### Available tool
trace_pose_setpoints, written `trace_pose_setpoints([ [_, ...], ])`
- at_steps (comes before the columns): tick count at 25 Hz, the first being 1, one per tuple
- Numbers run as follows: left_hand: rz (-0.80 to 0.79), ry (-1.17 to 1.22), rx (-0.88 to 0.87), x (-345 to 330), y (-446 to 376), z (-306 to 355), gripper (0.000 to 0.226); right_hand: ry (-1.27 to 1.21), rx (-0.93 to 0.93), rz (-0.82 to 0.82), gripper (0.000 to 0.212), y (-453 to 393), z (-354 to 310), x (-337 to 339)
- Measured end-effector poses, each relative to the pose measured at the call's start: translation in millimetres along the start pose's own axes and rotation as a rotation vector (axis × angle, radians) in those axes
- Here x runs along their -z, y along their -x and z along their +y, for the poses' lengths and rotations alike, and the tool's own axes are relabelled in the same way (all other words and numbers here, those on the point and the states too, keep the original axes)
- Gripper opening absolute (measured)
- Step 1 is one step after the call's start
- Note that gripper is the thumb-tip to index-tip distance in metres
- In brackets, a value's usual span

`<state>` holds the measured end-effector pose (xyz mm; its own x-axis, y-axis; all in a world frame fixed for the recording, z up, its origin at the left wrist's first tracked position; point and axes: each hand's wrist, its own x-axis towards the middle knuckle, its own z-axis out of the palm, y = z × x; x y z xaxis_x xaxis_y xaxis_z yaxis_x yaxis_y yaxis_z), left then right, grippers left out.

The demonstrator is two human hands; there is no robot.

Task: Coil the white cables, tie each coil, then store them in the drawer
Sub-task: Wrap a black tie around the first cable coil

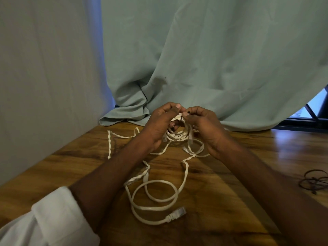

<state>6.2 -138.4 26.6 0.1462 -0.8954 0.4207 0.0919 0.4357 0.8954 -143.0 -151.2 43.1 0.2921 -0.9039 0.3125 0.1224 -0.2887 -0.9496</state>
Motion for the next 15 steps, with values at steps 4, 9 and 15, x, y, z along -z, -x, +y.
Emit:
trace_pose_setpoints([
  [4,0.048,-0.119,-0.043,-3,1,0,0.024,0.003,0.069,0.099,0.002,0,7,-2],
  [9,0.145,-0.175,-0.074,-11,1,-3,0.029,-0.087,0.124,0.177,0.006,4,8,-9],
  [15,0.119,-0.217,0.118,-14,4,-1,0.053,-0.059,0.148,0.217,0.007,1,16,-8],
])
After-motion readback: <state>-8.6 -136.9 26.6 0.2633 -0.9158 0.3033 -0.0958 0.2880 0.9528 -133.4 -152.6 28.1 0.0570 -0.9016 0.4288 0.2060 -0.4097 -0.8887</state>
